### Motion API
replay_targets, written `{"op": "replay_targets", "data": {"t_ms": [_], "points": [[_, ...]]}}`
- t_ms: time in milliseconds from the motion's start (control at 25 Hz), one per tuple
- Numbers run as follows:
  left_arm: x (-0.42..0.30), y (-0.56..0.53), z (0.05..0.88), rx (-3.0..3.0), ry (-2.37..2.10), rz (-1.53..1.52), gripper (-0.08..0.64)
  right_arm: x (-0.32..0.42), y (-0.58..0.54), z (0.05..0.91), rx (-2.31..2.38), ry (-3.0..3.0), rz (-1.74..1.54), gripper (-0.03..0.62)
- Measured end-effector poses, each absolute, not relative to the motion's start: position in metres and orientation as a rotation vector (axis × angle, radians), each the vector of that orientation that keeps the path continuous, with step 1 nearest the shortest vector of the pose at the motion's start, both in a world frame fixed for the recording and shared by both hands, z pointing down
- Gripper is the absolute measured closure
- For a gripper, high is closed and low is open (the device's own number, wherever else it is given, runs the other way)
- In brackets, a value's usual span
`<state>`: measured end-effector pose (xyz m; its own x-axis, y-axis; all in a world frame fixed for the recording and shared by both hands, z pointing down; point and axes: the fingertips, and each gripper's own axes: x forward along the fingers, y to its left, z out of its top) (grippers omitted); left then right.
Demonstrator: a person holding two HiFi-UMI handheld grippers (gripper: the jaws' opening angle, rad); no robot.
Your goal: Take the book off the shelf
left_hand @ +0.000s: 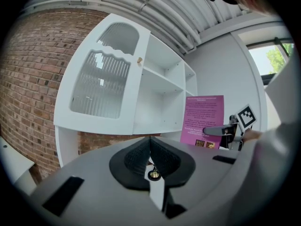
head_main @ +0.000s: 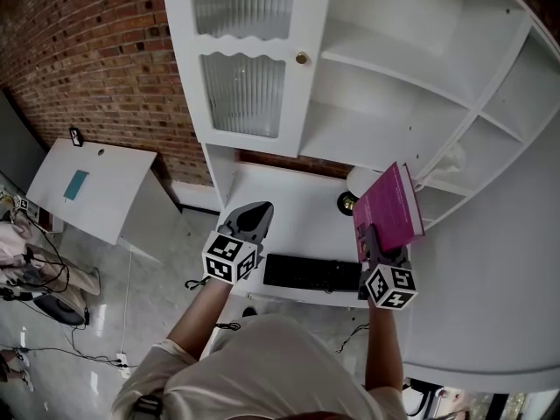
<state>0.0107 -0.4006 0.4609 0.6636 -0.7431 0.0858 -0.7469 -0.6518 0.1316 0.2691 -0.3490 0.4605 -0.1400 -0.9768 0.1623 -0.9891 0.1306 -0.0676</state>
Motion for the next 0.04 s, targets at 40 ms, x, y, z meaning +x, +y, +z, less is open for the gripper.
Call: {"op": "replay_targets", "data": {"t_ms": [40], "points": [[0.0114,-0.4003,0.461,2.722,-1.225,0.036,0.565,0.2689,-0.3489,0.4604,2.006,-2.303,0.242,0.449]]}}
